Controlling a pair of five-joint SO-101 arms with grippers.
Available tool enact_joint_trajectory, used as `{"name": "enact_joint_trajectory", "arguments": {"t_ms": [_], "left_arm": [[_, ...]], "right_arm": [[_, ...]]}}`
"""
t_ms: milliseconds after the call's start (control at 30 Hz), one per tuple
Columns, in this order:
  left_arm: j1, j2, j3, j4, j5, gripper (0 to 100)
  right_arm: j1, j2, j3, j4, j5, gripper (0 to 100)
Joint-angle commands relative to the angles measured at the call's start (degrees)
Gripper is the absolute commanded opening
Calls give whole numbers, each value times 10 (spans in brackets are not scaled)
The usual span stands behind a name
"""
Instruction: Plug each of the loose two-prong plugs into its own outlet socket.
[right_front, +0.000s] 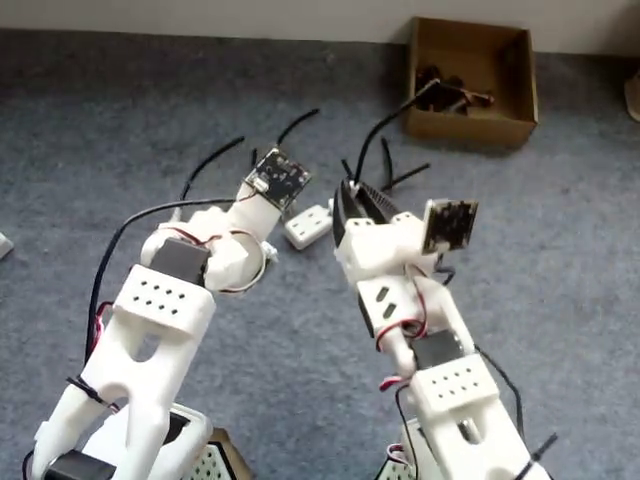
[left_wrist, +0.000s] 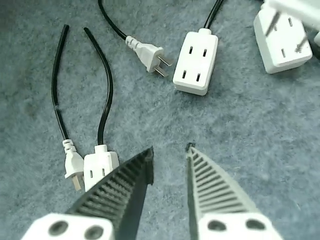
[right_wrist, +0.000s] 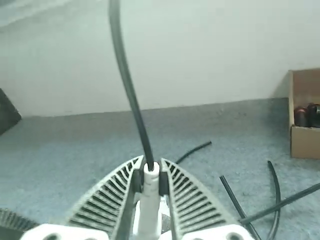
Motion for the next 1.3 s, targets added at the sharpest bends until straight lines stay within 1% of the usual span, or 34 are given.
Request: {"name": "enact_joint_trajectory", "arguments": {"t_ms": [0, 67, 167, 233, 600, 767, 833, 967, 1133, 1267], "left_arm": [[15, -21, -47, 4, -4, 2], [15, -21, -49, 4, -4, 12], [16, -21, -50, 4, -4, 5], [22, -21, -52, 4, -4, 5], [143, -24, -52, 4, -6, 5], [167, -86, -47, 24, -7, 5], [167, -114, -42, 34, -7, 5], [169, -156, -12, 30, -17, 5], [240, -175, 10, 30, -30, 5], [257, -175, 14, 32, -31, 5]], "right_arm": [[-21, -104, 20, -10, -2, 6], [-22, -128, 36, 0, -2, 6], [-22, -140, 41, 46, -5, 6], [-22, -141, 41, 54, -6, 6], [-15, -141, 43, 54, -6, 6], [3, -141, 44, 54, -6, 6], [5, -141, 44, 54, -6, 6], [5, -141, 43, 54, -5, 6], [-1, -141, 41, 53, -5, 6], [-23, -141, 41, 53, -4, 6]]}}
